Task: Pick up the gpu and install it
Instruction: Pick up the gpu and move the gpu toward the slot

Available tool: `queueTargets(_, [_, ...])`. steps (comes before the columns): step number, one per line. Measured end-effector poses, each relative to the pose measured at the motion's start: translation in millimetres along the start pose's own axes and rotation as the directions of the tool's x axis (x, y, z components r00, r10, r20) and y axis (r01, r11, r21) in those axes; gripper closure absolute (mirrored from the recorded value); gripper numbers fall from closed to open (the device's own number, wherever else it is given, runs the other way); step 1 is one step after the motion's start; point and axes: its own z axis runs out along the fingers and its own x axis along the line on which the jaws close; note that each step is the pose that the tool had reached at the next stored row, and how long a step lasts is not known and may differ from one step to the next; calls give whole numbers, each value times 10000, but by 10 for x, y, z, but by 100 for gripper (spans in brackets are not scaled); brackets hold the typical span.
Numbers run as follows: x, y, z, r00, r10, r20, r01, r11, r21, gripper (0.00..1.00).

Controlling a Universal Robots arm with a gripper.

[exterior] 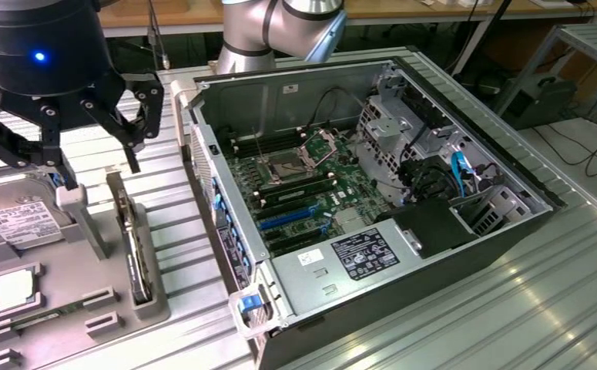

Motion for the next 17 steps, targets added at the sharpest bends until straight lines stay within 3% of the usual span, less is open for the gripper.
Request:
queueTargets(2, [-2,29,1,10000,0,-1,0,10000,2,22])
queueTargets(5, [-8,118,7,10000,0,1,0,10000,3,22])
queueTargets(17, [-6,121,34,9999,115,-10,-115,9999,23,22])
